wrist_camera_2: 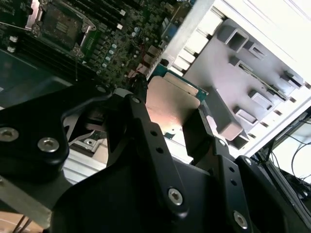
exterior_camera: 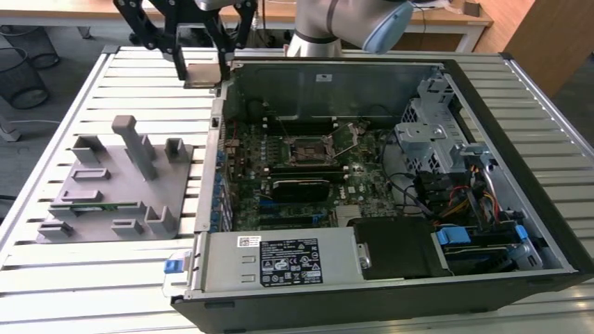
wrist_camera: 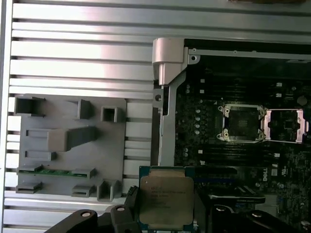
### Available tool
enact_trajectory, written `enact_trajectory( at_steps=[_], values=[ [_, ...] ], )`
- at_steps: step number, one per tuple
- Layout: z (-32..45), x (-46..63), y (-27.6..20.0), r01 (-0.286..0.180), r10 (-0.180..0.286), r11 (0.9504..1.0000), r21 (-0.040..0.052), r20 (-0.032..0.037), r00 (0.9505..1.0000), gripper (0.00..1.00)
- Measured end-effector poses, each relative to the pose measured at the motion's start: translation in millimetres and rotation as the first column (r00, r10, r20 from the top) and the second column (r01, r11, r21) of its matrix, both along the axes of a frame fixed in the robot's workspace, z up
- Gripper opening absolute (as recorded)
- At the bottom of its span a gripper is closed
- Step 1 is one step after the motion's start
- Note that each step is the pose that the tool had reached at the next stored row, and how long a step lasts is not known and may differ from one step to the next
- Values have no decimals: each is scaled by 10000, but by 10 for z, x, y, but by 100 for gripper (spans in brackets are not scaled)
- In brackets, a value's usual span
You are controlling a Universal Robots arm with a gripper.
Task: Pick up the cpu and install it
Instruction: 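Pick up the cpu and move it towards the insertion slot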
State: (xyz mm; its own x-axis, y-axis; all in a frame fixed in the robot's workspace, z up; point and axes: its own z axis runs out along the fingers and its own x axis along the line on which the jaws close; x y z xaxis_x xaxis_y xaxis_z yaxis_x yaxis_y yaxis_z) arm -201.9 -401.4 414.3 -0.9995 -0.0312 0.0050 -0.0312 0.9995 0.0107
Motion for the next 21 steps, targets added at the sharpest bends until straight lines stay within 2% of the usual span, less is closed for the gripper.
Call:
enact_trajectory(
  at_steps=[4,13,14,21],
  values=[
    [-10,97,16,88,-88,10000,-3,-2,10000,54],
    [-37,469,52,100,-100,10000,-2,-1,10000,54],
    [-56,617,103,127,-127,9999,-3,-1,9999,54],
    [-85,740,183,195,-195,9998,-3,-2,9998,54]
  ],
)
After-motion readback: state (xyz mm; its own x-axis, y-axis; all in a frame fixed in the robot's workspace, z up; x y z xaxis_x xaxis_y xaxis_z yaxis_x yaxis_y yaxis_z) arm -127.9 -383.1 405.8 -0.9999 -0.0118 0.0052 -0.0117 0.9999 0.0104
